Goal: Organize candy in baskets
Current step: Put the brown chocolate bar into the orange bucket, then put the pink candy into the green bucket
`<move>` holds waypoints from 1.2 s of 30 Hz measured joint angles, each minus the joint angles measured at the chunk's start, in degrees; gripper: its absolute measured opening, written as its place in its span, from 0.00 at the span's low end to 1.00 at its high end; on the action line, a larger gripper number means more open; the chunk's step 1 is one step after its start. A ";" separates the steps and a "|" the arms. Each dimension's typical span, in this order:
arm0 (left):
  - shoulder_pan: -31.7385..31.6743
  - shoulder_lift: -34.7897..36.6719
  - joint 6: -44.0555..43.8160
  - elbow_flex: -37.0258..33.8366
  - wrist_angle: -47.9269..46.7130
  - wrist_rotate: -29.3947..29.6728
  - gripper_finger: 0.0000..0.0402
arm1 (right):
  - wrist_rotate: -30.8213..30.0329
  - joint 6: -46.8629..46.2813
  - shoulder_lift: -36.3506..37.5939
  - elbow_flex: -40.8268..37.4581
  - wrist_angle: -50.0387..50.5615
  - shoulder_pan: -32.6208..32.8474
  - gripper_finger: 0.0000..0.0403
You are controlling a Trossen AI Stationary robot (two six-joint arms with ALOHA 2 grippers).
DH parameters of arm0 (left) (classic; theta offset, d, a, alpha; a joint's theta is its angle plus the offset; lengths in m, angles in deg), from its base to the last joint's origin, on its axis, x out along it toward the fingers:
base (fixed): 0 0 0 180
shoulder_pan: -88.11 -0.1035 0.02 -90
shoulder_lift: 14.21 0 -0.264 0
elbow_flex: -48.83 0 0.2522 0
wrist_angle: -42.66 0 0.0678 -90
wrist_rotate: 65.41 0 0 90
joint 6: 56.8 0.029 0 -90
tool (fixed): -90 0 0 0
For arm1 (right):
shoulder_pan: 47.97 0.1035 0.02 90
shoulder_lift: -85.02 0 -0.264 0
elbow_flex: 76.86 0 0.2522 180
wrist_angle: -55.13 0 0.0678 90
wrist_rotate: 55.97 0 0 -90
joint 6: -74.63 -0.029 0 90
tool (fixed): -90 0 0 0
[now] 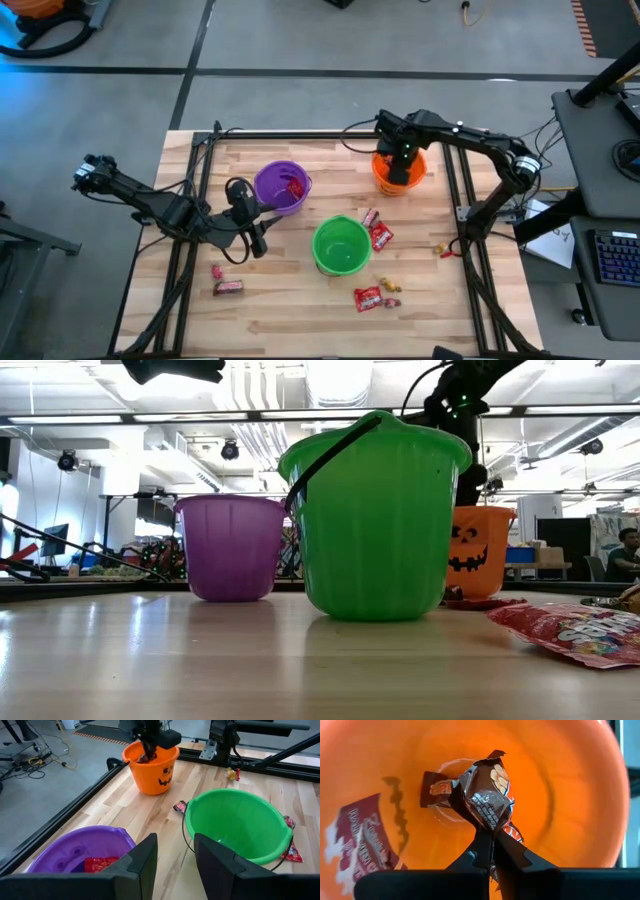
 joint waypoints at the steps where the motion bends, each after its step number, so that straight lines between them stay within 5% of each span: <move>1: 0.00 0.00 -0.01 0.00 -0.01 0.00 0.28 | 0.10 -1.08 0.00 -0.12 -0.03 -0.45 0.02; 20: 0.00 0.00 -0.05 0.00 -0.01 0.00 0.28 | 1.65 -4.25 0.02 -4.89 -4.37 -2.06 0.04; 36: -0.02 0.00 -1.60 0.00 -0.01 -0.25 0.28 | 1.44 -7.15 2.91 -3.73 -2.56 -1.93 0.40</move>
